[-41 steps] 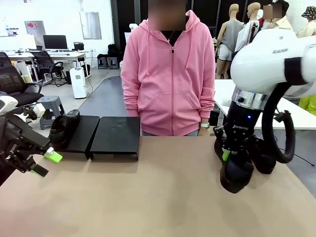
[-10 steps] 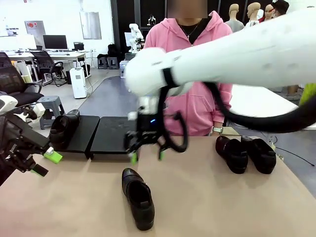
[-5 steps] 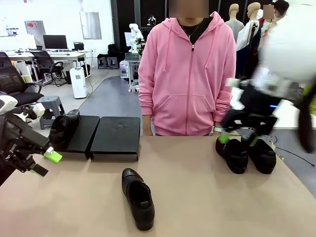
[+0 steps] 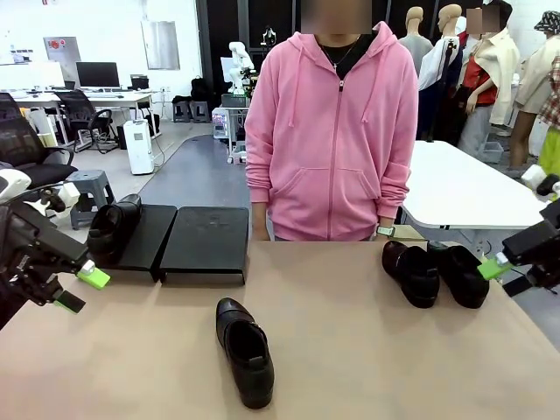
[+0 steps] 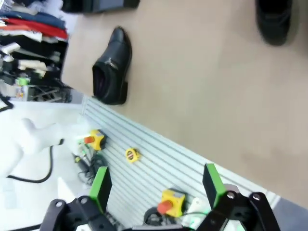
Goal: Organize the shoes by placing them on the stand.
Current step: Pick up one Shoe and place it in the middle of the table, then place the Shoe from the middle of the table onto the Shoes Stand.
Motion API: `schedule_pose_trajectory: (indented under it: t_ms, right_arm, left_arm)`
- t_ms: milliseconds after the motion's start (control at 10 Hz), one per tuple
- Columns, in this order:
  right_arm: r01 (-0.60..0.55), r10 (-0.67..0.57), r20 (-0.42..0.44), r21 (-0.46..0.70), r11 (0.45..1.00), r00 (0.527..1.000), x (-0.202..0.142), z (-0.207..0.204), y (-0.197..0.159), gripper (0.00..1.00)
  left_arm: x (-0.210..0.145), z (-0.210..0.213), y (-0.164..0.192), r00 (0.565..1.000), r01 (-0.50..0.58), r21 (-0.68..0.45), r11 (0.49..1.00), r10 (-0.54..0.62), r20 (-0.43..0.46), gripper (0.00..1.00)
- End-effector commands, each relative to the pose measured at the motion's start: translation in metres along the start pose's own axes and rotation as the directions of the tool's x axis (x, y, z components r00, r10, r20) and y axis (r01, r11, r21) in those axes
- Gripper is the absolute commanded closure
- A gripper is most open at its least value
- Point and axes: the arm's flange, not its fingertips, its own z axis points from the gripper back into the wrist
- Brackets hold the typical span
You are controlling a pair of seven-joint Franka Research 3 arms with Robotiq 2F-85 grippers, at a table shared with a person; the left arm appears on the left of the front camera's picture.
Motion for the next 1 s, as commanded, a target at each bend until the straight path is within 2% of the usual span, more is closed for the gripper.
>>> schedule_pose_trajectory:
  t_ms: [0, 900]
  right_arm:
    - [-0.040, 0.041, 0.035, -0.042, 0.998, 0.999, 0.0003, 0.0098, 0.0075, 0.00]
    - [-0.040, 0.041, 0.035, -0.042, 0.998, 0.999, 0.0003, 0.0098, 0.0075, 0.00]
  left_arm:
    - [-0.0016, 0.0035, 0.0012, 1.000, 0.005, 0.001, 1.000, -0.005, -0.012, 0.00]
    - [-0.0016, 0.0035, 0.0012, 1.000, 0.005, 0.001, 1.000, -0.005, -0.012, 0.00]
